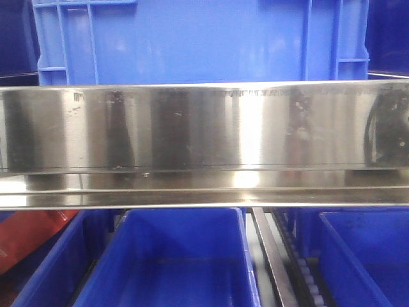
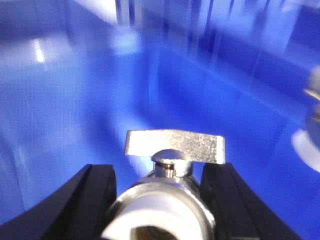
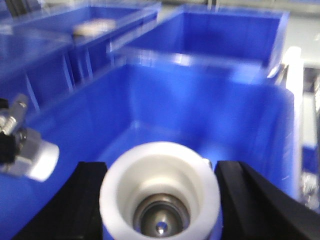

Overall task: Place valve from conveyor to right shelf box
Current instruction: 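Open both grippers to drop the valves into the blue bins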

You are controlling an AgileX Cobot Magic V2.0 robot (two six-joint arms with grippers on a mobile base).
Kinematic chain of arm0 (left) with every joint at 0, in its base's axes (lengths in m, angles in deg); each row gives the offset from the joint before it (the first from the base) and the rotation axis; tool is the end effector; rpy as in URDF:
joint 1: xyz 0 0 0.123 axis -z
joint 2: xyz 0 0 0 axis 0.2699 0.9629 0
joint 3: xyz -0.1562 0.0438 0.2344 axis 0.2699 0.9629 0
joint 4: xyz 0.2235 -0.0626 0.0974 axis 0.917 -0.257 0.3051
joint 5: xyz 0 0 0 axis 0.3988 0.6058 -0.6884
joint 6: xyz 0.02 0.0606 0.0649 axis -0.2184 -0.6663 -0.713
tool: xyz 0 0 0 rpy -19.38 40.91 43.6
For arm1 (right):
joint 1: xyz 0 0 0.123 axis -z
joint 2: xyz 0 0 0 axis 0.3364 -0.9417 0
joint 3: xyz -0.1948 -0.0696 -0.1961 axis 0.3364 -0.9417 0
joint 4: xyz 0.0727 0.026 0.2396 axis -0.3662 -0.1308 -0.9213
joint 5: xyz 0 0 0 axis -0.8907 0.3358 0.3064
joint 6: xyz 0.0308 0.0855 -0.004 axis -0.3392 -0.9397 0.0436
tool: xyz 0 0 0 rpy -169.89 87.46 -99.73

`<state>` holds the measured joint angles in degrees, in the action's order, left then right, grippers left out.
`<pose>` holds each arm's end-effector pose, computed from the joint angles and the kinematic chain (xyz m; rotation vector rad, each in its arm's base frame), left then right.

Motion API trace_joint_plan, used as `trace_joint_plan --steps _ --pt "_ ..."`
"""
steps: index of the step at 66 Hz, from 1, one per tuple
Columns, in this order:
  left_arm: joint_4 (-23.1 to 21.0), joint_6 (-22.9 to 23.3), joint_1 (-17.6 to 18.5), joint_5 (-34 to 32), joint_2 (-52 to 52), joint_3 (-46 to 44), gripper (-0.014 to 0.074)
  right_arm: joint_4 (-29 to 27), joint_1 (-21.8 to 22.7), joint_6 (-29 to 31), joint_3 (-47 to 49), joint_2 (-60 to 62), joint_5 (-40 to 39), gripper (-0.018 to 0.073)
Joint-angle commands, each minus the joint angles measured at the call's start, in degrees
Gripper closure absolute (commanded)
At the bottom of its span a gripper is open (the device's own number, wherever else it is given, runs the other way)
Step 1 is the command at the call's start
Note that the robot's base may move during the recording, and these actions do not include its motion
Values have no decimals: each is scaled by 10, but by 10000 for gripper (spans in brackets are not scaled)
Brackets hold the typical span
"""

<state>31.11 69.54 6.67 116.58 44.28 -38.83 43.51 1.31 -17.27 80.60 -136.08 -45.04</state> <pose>0.3338 -0.1539 0.4374 0.4869 2.0134 -0.4299 0.3192 0.1136 0.4472 -0.2623 1.9371 0.3605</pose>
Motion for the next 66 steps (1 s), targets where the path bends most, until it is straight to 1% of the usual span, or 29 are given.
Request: trace_joint_plan --steps 1,5,6,10,16,21,30,36,37,39,43,47,51,58,61,64,66 --pt "-12 0 4 -2 4 -10 628 2 0 5 12 -12 -50 721" --pt "-12 0 4 2 13 -10 554 2 0 5 12 -26 -50 719" --pt "-12 0 4 2 14 -10 523 2 0 5 12 -28 -50 715" --pt "-12 0 4 2 20 -10 430 2 0 12 12 -38 -50 673" --pt "-12 0 4 2 26 -10 319 2 0 19 12 -52 -49 551" --pt "-12 0 4 2 32 -10 253 1 0 19 12 -66 -47 438" --pt "-16 0 4 13 49 -10 154 1 0 19 12 -87 -22 274" --pt "-16 1 4 17 51 -10 115 1 0 19 12 -90 -11 137" --pt "-16 2 4 17 51 -10 113 1 0 19 12 -90 -11 125" --pt "-16 4 4 17 51 -10 114 1 0 19 12 -90 -11 69" --pt "-16 4 4 17 51 -10 122 1 0 19 12 -90 -11 -13" --pt "-16 4 4 19 51 -10 139 1 0 19 12 -90 -6 -8" --pt "-16 4 4 23 51 -10 180 1 0 19 12 -90 1 -8" --pt "-16 4 4 38 44 -10 345 1 0 19 12 -84 19 7" --pt "-16 4 4 41 40 -10 418 1 0 19 12 -79 23 29" --pt "-16 4 4 42 36 -10 505 1 0 19 12 -75 24 69" --pt "-16 4 4 42 34 -10 555 1 0 19 12 -71 23 121"
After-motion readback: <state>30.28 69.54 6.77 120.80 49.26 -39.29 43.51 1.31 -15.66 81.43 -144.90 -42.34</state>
